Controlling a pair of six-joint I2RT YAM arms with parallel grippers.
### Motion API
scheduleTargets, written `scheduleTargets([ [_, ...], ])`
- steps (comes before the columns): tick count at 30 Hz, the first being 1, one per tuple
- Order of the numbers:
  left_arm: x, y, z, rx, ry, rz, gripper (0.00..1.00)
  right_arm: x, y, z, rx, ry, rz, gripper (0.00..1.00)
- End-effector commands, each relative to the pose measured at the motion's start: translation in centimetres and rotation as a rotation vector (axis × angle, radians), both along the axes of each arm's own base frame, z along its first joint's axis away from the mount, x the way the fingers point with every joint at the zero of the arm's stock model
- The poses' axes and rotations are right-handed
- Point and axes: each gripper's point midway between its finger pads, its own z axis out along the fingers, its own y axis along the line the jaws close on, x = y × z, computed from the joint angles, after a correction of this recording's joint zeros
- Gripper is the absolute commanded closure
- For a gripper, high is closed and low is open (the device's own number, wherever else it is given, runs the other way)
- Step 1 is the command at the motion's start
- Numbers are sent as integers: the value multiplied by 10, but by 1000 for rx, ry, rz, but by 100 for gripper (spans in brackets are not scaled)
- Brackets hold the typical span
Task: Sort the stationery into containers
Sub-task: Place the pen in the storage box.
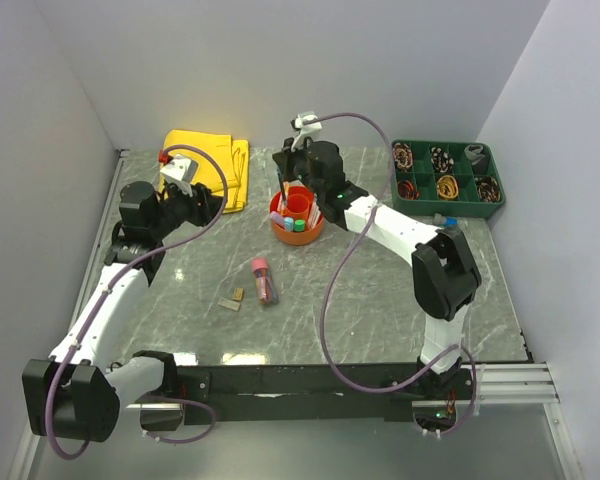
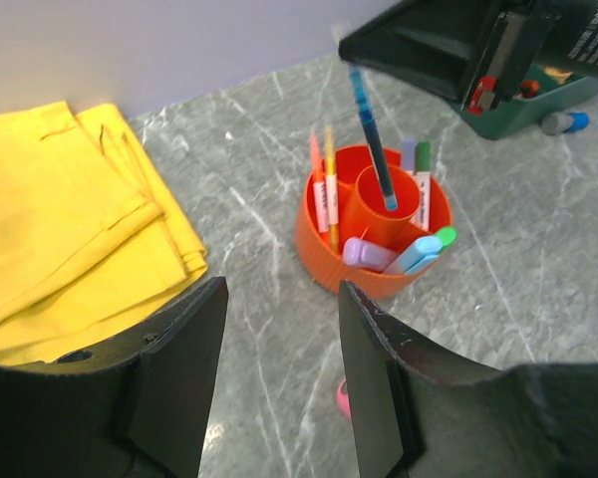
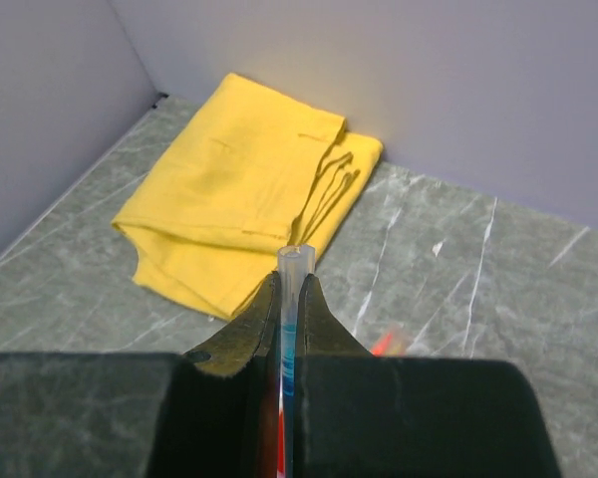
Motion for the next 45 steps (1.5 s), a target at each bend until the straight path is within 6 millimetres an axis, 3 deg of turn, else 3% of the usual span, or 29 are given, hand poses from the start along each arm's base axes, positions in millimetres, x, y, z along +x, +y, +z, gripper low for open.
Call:
scheduleTargets([
  [1,3,9,12,25,-27,27,46,16,2,49,87,-191,-52,100],
  [12,12,8,8,7,-2,21,46,37,19,-10,50,-121,-117,100],
  [22,11,8,5,9,6,20,46,31,13,-38,7,-105,-171,100],
  [28,7,6,4,-3,-6,10,45,14,8,-40,-24,-86,-175,95],
  [31,5,5,3,-18,-6,4,46,8,3,-43,-40,-73,-177,85],
  [33,3,5,7,-24,-17,5,46,4,1,-41,-44,-75,-172,72],
  [36,0,4,6,-24,-22,-2,46,-2,-3,-32,-48,-82,-170,62],
  [45,-6,4,2,-77,16,16,44,-28,-21,11,-44,-95,-161,56],
])
